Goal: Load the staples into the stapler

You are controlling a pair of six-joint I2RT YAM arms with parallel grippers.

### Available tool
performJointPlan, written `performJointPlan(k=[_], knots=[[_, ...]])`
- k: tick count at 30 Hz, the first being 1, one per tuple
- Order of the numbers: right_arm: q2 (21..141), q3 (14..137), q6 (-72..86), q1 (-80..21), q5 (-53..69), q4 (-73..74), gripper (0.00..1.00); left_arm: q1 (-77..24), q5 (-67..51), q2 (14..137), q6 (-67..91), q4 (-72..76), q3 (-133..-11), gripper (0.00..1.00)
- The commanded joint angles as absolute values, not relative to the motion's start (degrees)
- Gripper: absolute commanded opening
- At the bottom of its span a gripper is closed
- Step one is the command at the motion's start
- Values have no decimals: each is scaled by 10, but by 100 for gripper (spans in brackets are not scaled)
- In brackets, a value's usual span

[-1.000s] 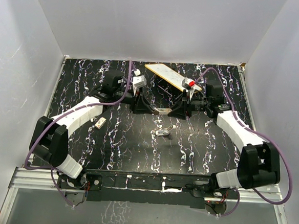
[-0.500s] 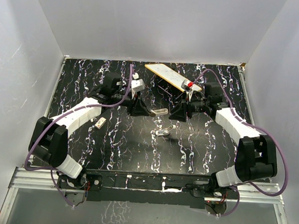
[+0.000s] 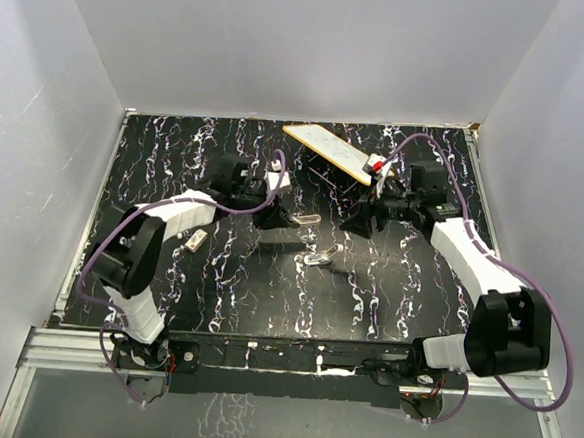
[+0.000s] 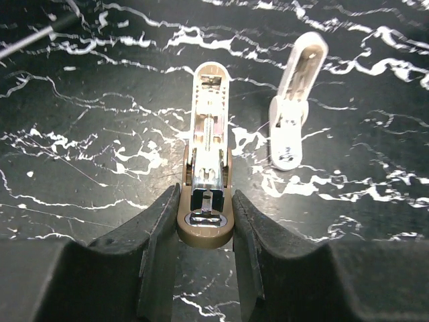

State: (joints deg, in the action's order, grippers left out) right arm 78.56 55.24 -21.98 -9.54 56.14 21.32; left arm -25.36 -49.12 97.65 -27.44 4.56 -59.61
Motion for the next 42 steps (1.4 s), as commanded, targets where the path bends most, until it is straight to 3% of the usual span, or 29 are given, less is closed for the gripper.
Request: performJointPlan(k=[1,15,18,24,29,38,42], knots=[[728,534,-229,-71,525,207,61,-264,-499,1016,-286,159,-589,0],[662,457,-219,-14,523,165,65,-296,-471,1121,-205,379,-526,4],[659,451,-219,-11,525,165,65,-299,-464,1122,-202,393,-510,13],[658,446,-217,-6,534,158,66,-299,-456,1112,-199,409,-475,43],[661,443,-215,-4,540,155,66,-299,-446,1107,-191,435,-446,61],[667,446,-211,-3,544,154,67,-288,-410,1026,-194,415,-412,81],[681,466,-208,-3,530,157,68,-274,-342,932,-203,205,-472,86]])
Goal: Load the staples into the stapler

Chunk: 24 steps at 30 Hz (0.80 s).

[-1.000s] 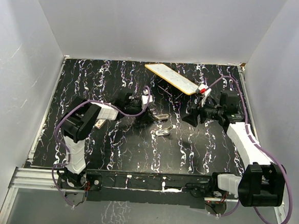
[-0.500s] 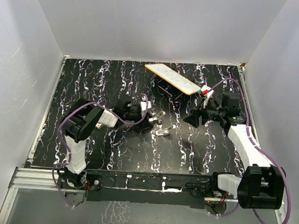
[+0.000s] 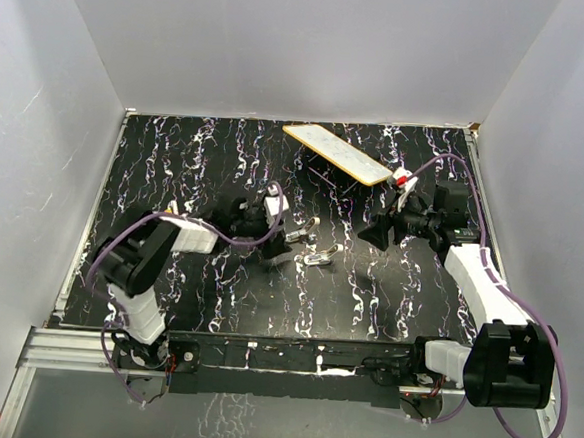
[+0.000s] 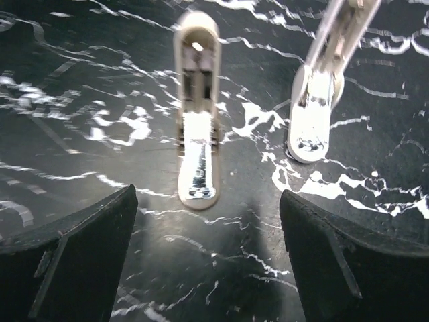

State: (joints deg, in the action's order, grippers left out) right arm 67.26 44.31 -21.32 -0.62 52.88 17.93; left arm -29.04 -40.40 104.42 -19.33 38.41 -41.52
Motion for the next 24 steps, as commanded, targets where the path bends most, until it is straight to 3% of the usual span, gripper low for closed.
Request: performJointPlan(k=[1,5,10,16,24], knots=[[687,474,-210,-3,523,162,68,-272,-306,913,-209,135,-499,87],[709,517,-247,-3,506,200,69,-245,-170,878,-242,-127,-598,89],[704,510,-237,-3,514,159,70,-150,-98,826,-237,-270,-579,89],[690,497,-230,-4,530,153,71,-105,-66,801,-242,-296,-530,90],[683,484,-227,-4,535,155,72,-78,-60,885,-252,-295,-546,86]])
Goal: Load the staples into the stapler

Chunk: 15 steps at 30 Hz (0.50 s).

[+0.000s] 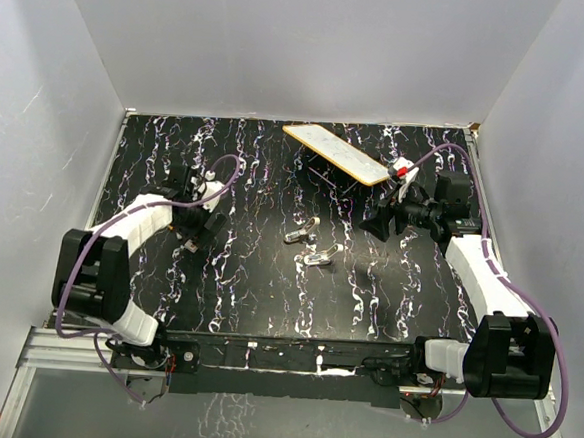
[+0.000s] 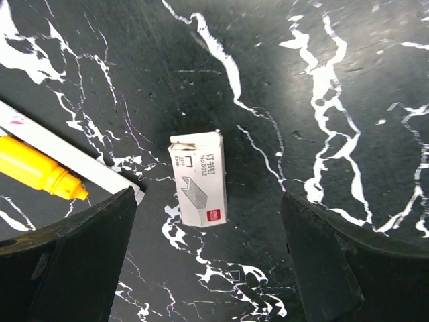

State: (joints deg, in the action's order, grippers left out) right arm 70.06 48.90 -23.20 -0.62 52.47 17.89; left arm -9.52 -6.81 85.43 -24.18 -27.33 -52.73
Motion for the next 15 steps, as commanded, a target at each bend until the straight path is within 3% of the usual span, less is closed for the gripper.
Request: performJointPlan(k=[1,15], knots=[[682,483,-227,-4,534,155,72,-77,-67,889,-253,-296,-547,84],[692,483,-220,-4,546,151,73,-76,-123,922,-270,-297,-541,42]])
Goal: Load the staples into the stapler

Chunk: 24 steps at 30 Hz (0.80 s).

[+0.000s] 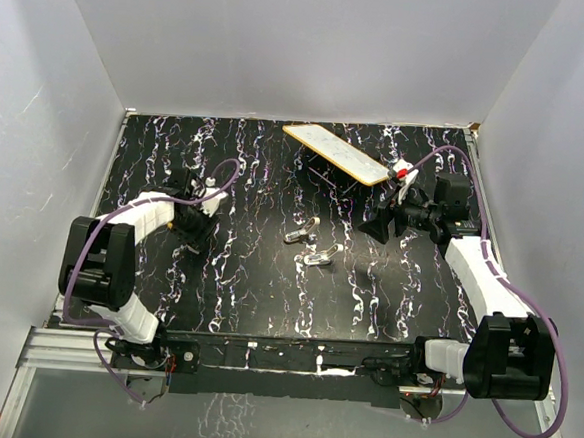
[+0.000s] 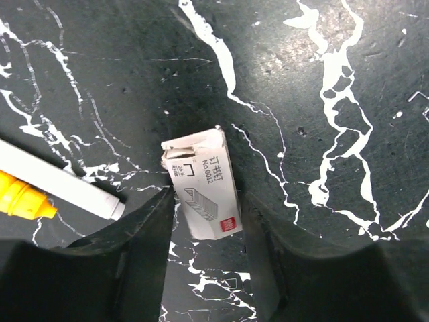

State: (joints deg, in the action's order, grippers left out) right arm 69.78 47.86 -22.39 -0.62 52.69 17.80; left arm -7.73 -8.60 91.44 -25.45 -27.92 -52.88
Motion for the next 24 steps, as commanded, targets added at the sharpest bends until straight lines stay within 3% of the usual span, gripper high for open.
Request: performJointPlan(k=[1,5,13,24], knots=[[692,484,-218,-4,549,148,73,-76,-131,924,-276,-299,-540,39],[699,493,-216,-14,563,142,73,-83,-199,921,-321,-329,-551,31],[747,528,-208,-118,570,116,73,-175,-261,879,-424,-352,-566,30],[910,560,146,-240,583,-163,66,-263,-274,839,-410,-427,-707,33]])
